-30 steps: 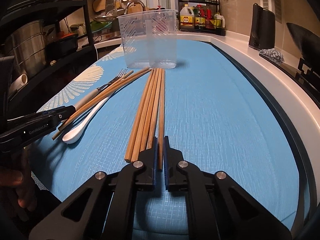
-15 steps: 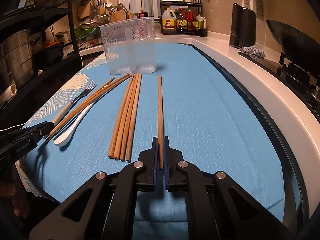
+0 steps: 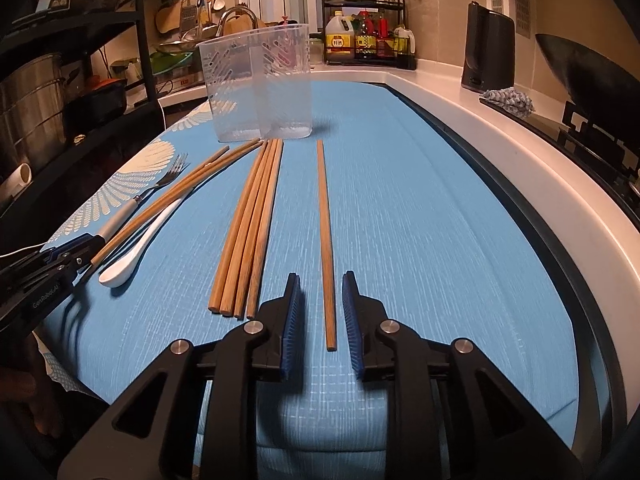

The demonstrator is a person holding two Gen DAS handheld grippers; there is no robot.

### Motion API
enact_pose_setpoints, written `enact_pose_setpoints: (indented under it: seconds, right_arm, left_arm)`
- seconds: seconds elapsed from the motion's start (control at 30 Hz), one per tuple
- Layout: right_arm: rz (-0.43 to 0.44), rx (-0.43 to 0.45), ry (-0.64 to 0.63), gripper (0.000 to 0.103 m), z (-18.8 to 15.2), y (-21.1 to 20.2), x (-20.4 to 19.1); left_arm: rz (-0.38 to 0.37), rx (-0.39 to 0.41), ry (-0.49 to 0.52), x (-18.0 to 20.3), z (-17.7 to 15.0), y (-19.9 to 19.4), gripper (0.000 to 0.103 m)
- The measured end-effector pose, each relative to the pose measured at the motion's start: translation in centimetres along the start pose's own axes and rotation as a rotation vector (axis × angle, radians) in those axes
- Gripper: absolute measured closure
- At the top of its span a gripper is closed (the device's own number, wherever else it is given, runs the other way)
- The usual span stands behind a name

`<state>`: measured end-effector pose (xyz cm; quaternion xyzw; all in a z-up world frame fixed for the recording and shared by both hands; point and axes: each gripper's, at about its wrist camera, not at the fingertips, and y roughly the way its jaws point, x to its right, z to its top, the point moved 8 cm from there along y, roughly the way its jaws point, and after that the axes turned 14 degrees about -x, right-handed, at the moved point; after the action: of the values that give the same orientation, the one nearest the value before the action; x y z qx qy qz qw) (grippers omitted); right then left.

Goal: Organize utensils
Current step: 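Lift the chopstick with the right tool while the left tool lifts the fork toward the container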

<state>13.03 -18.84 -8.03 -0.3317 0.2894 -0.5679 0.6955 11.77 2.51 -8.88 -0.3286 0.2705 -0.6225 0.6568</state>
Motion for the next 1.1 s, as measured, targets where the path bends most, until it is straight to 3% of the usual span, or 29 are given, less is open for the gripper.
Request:
enact_pose_setpoints:
  seconds: [0.1,0.27,0.47,0.83,1.1]
  right_arm:
    - [0.000,0.008,-0.004,0.081,0.1,0.0,0.0]
    - [0.013,0.013,-0.013,0.097,0.2,0.0,-0.2]
    - [0.015,0.016,0.008,0.097,0.2,-0.6,0.0]
    - [-0.003,0.102,0.010,0.098,1.6,-6.0,-0.2]
    - [0.017,0.174,-0.005,0.098,4.4,-10.4,-0.3]
  left_arm:
    - [0.007,0.006,0.005,0.1,-0.2,-0.1,0.084]
    - [0.014,0.008,0.013,0.2,-0.2,-0.2,0.084]
    - [0.006,0.009,0.015,0.4,-0.3,-0.7,0.085]
    - [-0.008,0.122,0.028,0.4,1.2,-5.2,0.085]
    - [-0.009,0.192,0.030,0.3,3.4,-8.4,0.085]
